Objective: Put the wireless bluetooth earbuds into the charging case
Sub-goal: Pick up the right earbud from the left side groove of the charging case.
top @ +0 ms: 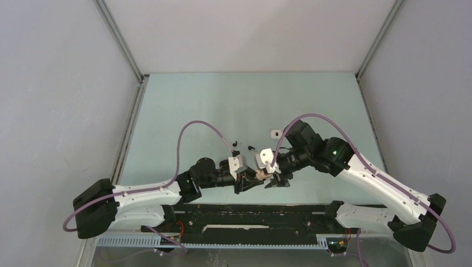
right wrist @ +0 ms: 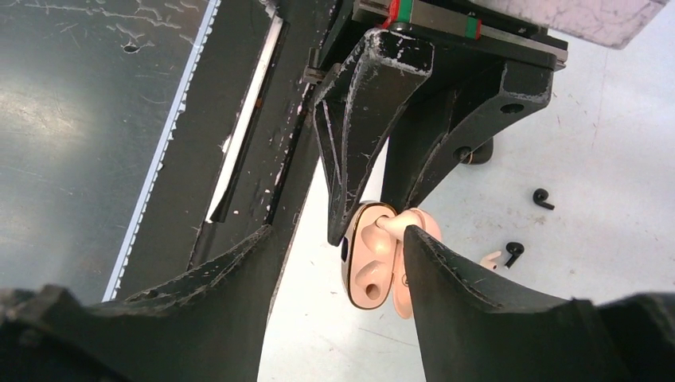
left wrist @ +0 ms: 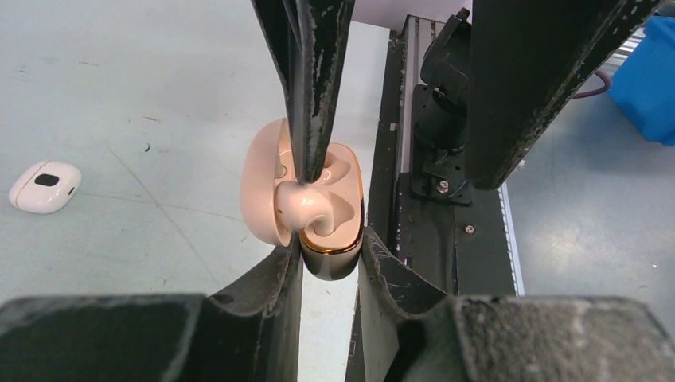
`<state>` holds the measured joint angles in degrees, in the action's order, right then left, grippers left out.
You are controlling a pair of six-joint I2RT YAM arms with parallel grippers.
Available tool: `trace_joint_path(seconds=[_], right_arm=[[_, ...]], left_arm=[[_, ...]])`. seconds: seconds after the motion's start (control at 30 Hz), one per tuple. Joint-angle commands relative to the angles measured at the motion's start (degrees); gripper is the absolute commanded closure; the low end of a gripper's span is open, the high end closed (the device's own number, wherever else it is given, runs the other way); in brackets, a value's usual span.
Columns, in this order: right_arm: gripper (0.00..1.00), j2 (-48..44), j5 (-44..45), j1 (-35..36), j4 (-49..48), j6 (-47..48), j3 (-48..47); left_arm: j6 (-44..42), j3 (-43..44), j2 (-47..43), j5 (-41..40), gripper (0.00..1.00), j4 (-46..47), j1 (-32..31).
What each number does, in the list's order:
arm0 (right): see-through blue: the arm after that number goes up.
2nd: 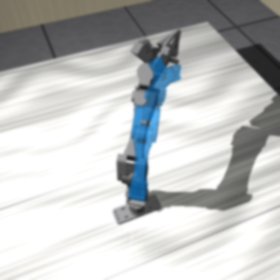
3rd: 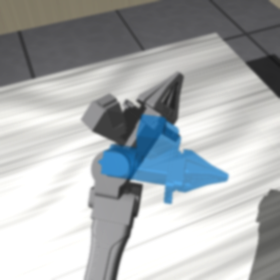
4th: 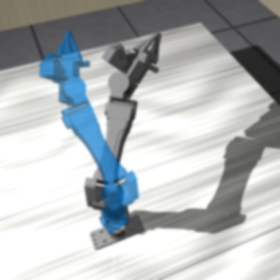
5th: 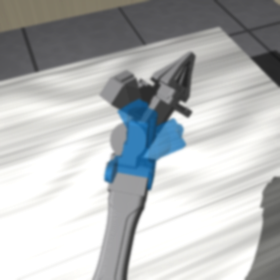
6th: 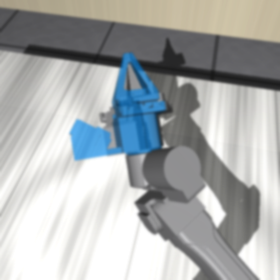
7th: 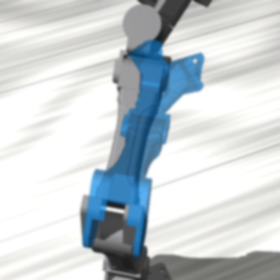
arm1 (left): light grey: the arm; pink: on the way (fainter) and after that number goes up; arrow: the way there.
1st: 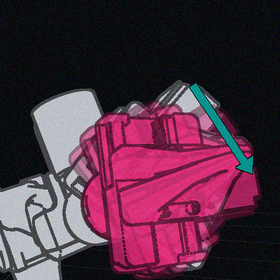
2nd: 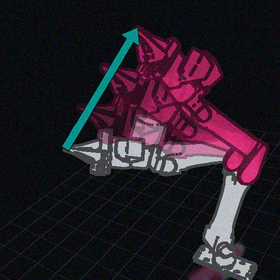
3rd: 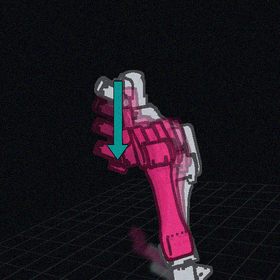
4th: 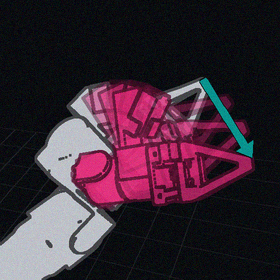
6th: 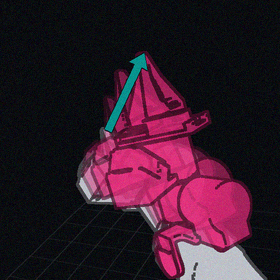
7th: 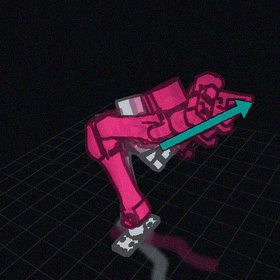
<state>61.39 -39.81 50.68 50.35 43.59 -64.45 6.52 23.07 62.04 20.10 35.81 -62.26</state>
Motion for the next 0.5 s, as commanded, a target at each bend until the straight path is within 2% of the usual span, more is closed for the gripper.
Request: trace_joint_path(seconds=[0.0,0.47], right_arm=[[0.37,0.7,-1.9,0.6,-1.6,0.8,-2.1],[0.35,1.1,-4.0,0.7,-0.4,1.9,-3.6]], left_arm=[[0.3,2.8,-0.4,1.1,1.0,2.0,0.1],[0.7,3.3,0.5,2.4,1.0,2.0,0.1]])
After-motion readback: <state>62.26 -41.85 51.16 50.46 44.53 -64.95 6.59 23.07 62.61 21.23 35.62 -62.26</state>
